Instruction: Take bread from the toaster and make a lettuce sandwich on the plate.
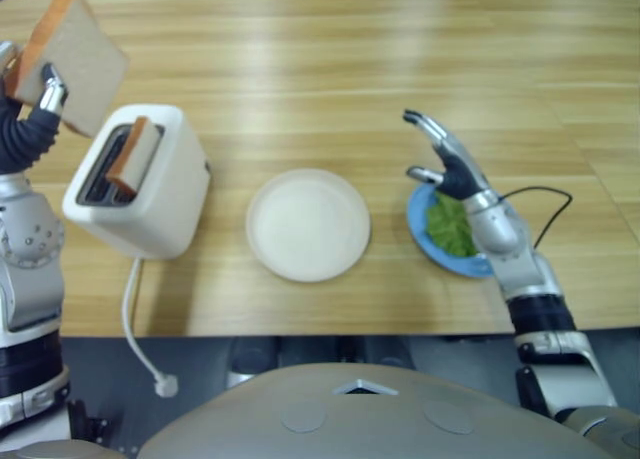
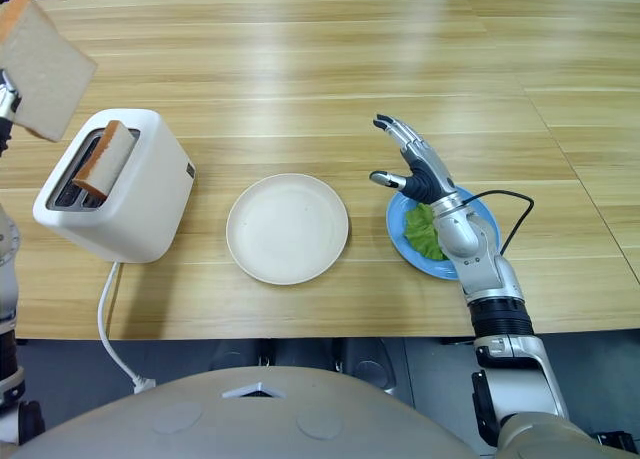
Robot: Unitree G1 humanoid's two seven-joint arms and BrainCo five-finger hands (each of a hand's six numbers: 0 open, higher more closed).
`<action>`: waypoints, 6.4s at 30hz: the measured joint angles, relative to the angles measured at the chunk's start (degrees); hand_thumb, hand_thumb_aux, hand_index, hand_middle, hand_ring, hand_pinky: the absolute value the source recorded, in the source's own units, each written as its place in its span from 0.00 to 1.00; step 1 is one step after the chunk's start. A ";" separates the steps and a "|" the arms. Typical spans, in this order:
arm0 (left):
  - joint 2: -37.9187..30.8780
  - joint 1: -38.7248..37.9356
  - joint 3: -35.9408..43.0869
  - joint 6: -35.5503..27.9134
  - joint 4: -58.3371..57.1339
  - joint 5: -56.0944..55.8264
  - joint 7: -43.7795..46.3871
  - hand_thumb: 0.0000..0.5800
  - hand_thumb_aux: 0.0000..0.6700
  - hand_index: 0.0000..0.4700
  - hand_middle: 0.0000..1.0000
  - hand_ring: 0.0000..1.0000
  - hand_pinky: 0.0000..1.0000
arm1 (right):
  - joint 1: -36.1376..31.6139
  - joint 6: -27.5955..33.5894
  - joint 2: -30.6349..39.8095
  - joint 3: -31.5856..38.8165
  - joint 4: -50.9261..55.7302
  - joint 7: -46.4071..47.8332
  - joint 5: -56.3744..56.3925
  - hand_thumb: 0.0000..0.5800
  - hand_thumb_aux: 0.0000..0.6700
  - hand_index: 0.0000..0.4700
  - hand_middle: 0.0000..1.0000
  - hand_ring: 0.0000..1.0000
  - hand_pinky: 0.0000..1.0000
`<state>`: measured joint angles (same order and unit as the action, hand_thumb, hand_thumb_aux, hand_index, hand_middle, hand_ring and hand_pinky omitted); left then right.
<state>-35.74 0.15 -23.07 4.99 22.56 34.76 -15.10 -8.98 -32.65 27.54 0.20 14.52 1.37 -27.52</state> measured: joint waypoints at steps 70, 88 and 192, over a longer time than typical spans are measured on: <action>13.02 17.73 45.72 7.31 -46.96 -6.25 32.96 1.00 1.00 0.98 1.00 1.00 1.00 | -0.25 25.69 31.40 20.05 -0.83 20.25 -44.02 0.00 0.00 0.00 0.00 0.00 0.00; 9.51 12.30 45.30 1.87 -36.85 -0.43 29.18 0.00 0.00 0.00 0.00 0.00 0.00 | -1.35 25.24 24.70 23.55 2.99 14.33 -43.63 1.00 1.00 0.98 0.00 0.00 0.00; 3.86 -3.39 1.89 -6.52 6.53 -13.15 25.28 0.00 0.00 0.00 0.00 0.00 0.00 | -17.97 6.72 -5.37 33.72 17.38 -6.40 -23.94 1.00 1.00 0.98 0.00 0.00 0.00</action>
<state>-31.89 -3.24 -21.18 -1.52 29.09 21.62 10.19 -26.95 -25.92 22.16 33.92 31.90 -5.03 -51.46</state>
